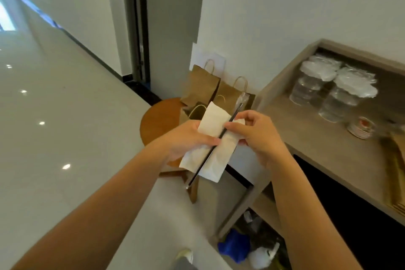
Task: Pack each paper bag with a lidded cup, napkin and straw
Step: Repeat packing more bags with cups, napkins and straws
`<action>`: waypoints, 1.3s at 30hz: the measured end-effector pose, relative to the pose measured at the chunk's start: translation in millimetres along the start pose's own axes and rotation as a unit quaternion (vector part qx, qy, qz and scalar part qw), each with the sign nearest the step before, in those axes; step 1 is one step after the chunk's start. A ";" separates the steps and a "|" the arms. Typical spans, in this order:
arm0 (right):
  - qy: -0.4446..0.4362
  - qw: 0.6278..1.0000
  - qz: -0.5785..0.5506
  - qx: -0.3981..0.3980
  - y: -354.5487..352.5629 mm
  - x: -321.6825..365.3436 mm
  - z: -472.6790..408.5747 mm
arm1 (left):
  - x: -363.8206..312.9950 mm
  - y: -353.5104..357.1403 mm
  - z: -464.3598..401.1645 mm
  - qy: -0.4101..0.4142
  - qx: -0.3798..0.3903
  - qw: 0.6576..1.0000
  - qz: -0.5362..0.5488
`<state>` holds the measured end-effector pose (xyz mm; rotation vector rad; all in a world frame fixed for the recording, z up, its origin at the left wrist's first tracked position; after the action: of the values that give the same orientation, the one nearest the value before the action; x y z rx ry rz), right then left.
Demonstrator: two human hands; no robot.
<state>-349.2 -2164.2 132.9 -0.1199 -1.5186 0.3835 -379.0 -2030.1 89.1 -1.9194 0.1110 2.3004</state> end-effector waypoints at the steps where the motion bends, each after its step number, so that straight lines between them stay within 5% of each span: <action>1: -0.001 1.000 -0.002 0.003 13.1 -0.1 -9.2 | 6.2 -15.8 -2.4 -0.010 -0.015 1.000 -0.013; 12: -0.020 0.999 -0.025 -0.033 77.5 8.8 -133.8 | 12.2 -120.7 -112.3 -0.048 -0.027 0.995 -0.084; 20: -0.033 0.973 -0.010 -0.228 42.0 20.1 -179.1 | 37.5 -175.1 -201.8 -0.061 -0.075 0.994 -0.040; 23: -0.009 0.960 -0.011 -0.278 34.7 11.8 -188.2 | 52.0 -186.3 -237.5 -0.038 -0.101 0.989 -0.106; 31: 0.003 0.890 -0.049 -0.454 26.2 -10.3 -193.0 | 67.7 -156.3 -318.3 0.039 0.073 0.946 -0.314; 36: 0.039 0.846 -0.081 -0.526 24.3 -34.4 -187.9 | 70.0 -127.3 -339.9 0.038 0.172 0.936 -0.303; 39: 0.095 0.866 -0.023 -0.491 37.4 -61.0 -195.2 | 79.9 -118.6 -342.9 0.014 0.201 0.931 -0.303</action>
<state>-163.6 -2117.5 51.8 -0.8959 -1.3853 -0.4709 -40.9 -1958.8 -47.6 -1.5051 -0.0100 1.6858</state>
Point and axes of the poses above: each hand's wrist, its own z-axis away from the middle knuckle, its own y-axis out of the palm, x = y × z, the point moved 7 cm from there along -z, towards the middle knuckle, and after that the axes turned 3 degrees about -x, right-handed, at the moved point
